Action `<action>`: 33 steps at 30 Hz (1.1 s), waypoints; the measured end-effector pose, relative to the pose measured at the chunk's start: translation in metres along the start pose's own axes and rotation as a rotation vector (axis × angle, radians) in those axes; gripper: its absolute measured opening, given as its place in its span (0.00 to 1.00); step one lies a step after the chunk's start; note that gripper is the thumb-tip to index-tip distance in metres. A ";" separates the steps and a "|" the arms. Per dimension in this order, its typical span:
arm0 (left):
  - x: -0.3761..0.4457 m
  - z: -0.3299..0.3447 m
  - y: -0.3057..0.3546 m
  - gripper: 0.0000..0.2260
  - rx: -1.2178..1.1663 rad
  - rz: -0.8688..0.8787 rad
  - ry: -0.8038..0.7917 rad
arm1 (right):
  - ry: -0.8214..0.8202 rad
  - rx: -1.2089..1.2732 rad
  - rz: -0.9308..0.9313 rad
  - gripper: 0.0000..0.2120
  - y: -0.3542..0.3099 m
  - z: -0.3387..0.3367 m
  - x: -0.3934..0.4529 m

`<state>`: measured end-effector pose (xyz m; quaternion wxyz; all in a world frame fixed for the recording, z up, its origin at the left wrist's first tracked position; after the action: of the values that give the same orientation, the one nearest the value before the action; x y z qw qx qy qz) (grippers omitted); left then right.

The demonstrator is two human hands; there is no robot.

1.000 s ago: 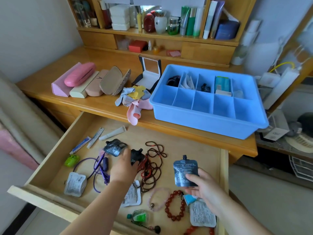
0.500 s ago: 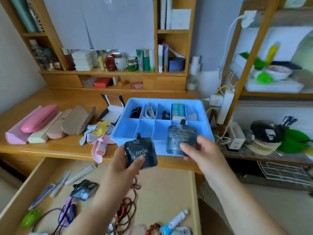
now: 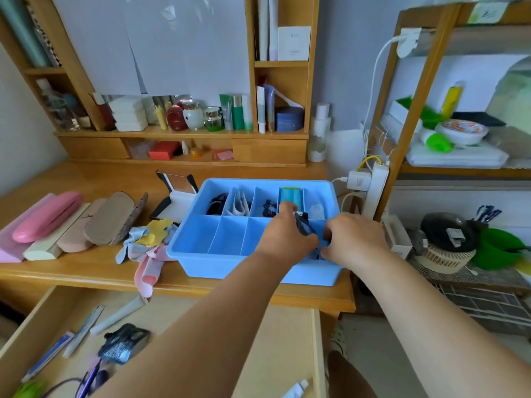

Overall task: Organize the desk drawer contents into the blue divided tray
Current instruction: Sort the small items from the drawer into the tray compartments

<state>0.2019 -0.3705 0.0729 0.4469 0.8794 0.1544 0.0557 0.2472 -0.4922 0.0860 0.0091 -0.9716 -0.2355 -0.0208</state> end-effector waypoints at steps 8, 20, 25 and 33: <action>0.010 0.020 0.015 0.09 0.356 0.037 -0.060 | 0.002 -0.090 -0.013 0.11 -0.001 0.008 0.006; -0.080 0.000 -0.026 0.11 0.378 0.586 0.135 | 0.407 0.213 -0.168 0.10 -0.009 0.012 -0.023; -0.163 -0.032 -0.140 0.07 0.256 0.379 0.344 | 0.551 0.366 -0.603 0.05 -0.075 0.061 -0.104; -0.194 -0.118 -0.306 0.19 0.527 -0.296 0.278 | -0.404 0.285 -0.598 0.23 -0.114 0.188 -0.170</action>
<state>-0.0769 -0.1730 -0.0952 0.1818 0.9169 0.3489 0.0676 0.0507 -0.4638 -0.1083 0.0910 -0.8336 -0.5059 0.2022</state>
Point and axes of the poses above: each hand's wrist, its own x-axis towards the middle knuckle, its own z-axis out of the palm, y = z × x, the point moved 2 cm from there along x, towards the middle knuckle, and after that the axes turned 2 degrees about -z, right-handed, at the moved point
